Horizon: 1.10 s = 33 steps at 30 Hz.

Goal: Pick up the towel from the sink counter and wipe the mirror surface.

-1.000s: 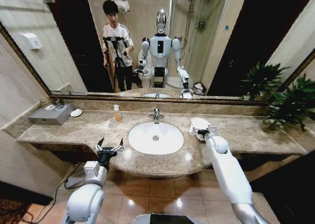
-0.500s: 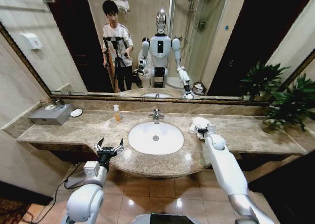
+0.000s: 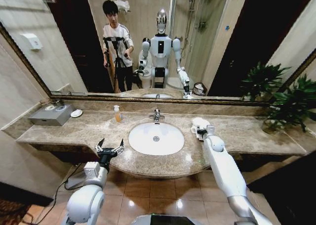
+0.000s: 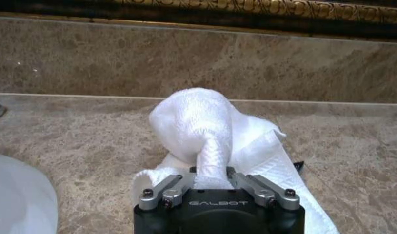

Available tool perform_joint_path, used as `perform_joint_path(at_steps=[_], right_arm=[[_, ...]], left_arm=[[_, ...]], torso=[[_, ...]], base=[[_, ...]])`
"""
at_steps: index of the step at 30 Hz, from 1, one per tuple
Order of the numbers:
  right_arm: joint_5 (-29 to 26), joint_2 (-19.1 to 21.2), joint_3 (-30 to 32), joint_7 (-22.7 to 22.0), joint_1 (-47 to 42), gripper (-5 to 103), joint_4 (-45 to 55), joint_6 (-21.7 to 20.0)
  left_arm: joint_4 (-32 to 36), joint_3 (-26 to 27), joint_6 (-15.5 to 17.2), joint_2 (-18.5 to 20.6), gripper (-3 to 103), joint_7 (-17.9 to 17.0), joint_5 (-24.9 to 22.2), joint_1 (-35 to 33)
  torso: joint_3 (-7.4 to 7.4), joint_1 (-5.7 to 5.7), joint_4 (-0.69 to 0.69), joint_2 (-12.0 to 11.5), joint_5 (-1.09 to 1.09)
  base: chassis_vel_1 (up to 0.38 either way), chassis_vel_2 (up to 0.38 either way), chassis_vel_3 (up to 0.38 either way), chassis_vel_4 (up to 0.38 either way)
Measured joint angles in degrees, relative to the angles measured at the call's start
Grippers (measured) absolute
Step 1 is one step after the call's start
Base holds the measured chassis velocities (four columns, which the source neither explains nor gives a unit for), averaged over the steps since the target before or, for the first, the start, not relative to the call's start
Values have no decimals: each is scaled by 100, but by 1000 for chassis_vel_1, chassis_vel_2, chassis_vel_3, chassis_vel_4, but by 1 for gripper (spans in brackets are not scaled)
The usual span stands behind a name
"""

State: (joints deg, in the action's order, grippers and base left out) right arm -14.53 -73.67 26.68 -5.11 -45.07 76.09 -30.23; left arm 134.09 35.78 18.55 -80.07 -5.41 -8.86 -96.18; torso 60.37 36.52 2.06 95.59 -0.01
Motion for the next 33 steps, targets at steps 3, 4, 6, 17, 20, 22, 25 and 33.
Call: perform_joint_path(at_steps=[3, 4, 6, 17, 20, 22, 25, 33], right_arm=[[-53, 20, 15, 1, -54, 12, 42, 42], [-92, 29, 26, 1, -94, 12, 85, 63], [-130, 36, 34, 2, -129, 12, 124, 92], [-199, 25, 78, -253, -677, 12, 1385, 890], [-182, -45, 123, -356, -982, 12, 2065, 1174], [-142, -139, 196, -339, -1359, 12, 2747, 1443], [-21, -268, 298, -214, -1819, 12, 3466, 1630], [240, -616, 403, 203, -3087, 12, 4571, 1923]], left_arm=[[0, 0, 0, 0, 100, 0, 0, 0], [0, 0, 0, 0, 100, 0, 0, 0], [0, 0, 0, 0, 100, 0, 0, 0], [0, 0, 0, -1, 100, 0, 0, 0], [0, 0, 0, 0, 100, 0, 0, 0], [0, 0, 0, 0, 100, 0, 0, 0], [0, -1, 0, 0, 100, 0, 0, 0], [0, 0, 0, 0, 100, 0, 0, 0]], torso=[[0, 0, 0, 0, 0], [0, 0, 0, 0, 1], [0, 0, 0, 0, 1], [0, 0, 0, 0, -1], [0, 0, 0, 0, 0], [0, 0, 0, 0, 0], [0, 0, -2, 0, -1], [-1, 0, -1, 0, 0]], base=[[0, 0, 0, 0], [0, 0, 0, 0], [0, 0, 0, 0], [0, 0, 0, 0], [0, 0, 0, 0], [0, 0, 0, 0], [0, 0, 0, 0], [0, 0, 0, 0]])
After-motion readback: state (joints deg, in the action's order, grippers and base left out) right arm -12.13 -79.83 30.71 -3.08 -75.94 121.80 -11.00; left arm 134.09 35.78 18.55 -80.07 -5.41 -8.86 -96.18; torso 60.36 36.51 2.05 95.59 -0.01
